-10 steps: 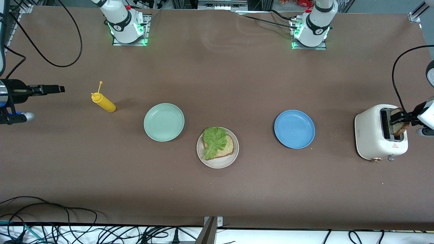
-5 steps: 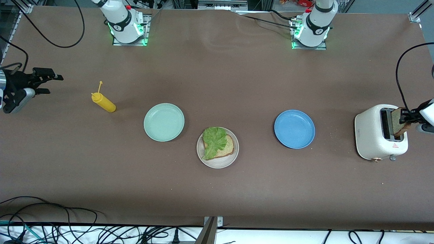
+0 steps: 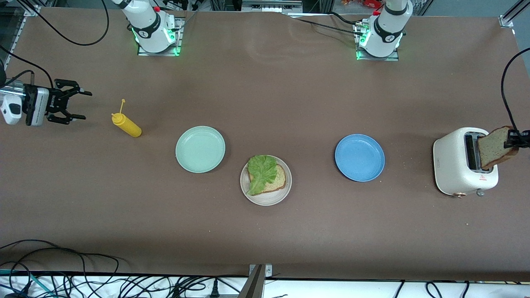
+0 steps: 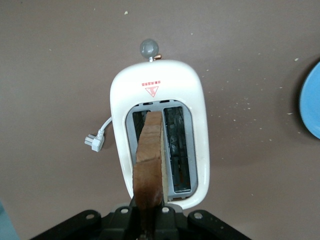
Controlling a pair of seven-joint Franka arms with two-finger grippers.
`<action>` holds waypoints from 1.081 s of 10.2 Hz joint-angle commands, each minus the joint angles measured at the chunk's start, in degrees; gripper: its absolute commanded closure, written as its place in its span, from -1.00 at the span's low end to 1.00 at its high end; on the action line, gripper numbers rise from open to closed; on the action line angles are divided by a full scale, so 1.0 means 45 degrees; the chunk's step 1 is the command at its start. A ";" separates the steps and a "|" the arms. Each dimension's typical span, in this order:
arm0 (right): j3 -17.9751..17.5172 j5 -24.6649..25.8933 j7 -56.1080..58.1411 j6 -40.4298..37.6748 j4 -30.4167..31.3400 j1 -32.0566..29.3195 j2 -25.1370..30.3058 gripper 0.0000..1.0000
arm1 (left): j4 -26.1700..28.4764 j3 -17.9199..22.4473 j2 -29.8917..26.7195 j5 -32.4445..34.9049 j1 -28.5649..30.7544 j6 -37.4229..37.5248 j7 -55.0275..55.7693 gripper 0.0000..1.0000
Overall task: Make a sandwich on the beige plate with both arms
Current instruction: 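Grasp the mustard bottle with the right gripper while the left gripper lifts bread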
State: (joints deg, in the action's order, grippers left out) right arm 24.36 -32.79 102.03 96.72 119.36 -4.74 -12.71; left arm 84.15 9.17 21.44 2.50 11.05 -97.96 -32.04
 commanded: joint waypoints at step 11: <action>-0.0218 -0.5560 0.8537 0.0186 0.1034 -0.0473 -0.3697 -1.00 | -0.2392 -0.0299 0.4215 -1.2623 -0.5301 0.1829 0.5339 1.00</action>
State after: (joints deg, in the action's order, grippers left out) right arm 23.64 -55.06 138.28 97.11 123.71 -7.82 -28.19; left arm 75.97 7.08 36.85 -45.23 -10.93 -89.56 -10.76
